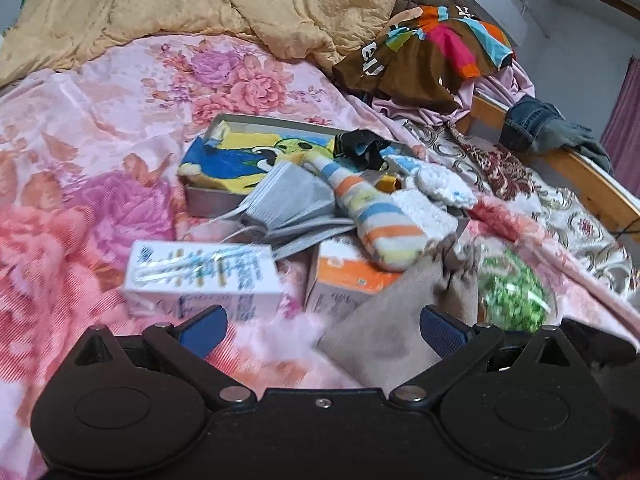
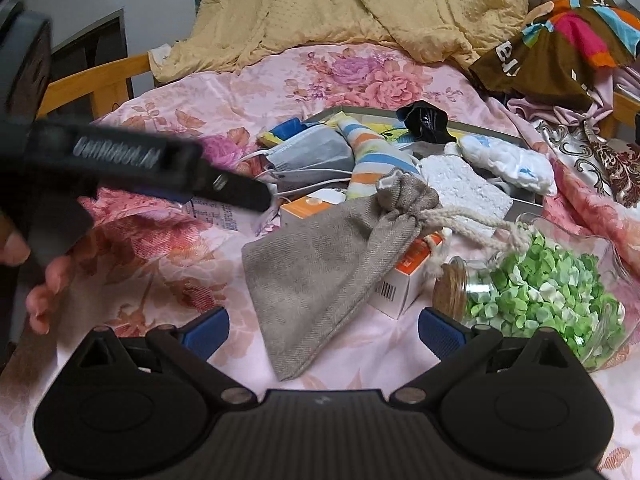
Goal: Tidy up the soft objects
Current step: 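Grasp the striped sock with the left tool while the right grasps the burlap bag's neck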
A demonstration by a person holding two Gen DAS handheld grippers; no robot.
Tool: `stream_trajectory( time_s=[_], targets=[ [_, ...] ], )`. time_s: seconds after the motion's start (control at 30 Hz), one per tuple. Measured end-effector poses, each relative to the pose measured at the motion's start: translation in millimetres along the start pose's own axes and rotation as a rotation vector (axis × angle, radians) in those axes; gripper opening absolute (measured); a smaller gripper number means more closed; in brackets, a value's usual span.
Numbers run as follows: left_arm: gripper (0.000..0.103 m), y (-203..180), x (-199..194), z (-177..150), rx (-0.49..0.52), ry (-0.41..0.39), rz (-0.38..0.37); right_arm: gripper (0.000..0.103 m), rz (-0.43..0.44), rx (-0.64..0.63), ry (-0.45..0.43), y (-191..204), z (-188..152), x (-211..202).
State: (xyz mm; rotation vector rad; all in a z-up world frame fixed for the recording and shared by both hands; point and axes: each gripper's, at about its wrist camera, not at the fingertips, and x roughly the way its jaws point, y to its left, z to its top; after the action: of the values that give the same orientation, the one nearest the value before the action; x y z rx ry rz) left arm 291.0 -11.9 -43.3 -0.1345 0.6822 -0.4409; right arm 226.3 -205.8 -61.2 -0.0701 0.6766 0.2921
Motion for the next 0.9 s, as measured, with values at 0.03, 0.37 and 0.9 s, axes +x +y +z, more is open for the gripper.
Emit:
stream_trajectory(
  time_s=[0.03,0.37,0.9],
  targets=[
    [0.102,-1,4,4,-0.008,-0.001,-0.005,0.103,0.002,0.003,0.001,-1,0,2],
    [0.102,-28,50,37,-0.025,0.017,-0.067,0.103,0.015,0.019,-0.017,-4,3,12],
    [0.076,-39,102,64,-0.17,0.129,-0.157,0.088,0.045,0.082,-0.02,-9,4,18]
  ],
)
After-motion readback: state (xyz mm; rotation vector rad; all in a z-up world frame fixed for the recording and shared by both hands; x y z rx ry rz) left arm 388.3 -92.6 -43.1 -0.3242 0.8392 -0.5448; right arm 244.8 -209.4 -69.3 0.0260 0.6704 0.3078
